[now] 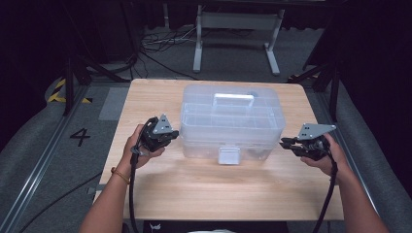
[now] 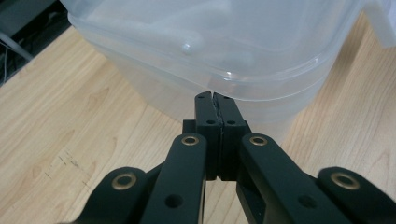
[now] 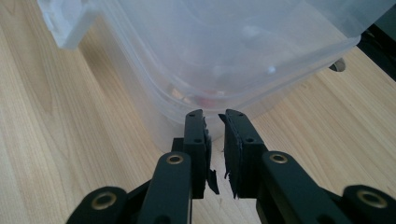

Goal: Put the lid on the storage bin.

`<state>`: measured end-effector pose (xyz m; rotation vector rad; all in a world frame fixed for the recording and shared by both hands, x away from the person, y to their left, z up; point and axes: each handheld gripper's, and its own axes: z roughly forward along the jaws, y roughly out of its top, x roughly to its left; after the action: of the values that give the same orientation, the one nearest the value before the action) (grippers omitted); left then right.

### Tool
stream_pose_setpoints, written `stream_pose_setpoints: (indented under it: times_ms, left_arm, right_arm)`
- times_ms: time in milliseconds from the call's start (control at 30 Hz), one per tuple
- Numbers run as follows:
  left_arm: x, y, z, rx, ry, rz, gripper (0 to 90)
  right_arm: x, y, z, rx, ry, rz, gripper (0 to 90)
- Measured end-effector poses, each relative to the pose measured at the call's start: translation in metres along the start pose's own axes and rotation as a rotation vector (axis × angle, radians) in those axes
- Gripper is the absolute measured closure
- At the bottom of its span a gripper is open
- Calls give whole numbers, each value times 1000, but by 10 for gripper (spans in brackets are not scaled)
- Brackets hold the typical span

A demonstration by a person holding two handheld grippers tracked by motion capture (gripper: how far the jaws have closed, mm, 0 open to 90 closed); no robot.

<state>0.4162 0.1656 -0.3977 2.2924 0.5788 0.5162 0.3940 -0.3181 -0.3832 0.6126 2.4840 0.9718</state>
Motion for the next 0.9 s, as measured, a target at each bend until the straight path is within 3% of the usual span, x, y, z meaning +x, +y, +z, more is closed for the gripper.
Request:
stream_pose_setpoints:
  times_ms: [433, 900]
  left_arm:
    - [0, -5, 0, -13, 0, -18, 900]
    - [-2, -4, -4, -25, 10, -7, 891]
  right_arm:
    - [0, -1, 0, -10, -1, 11, 775]
    - [0, -1, 0, -11, -18, 3, 715]
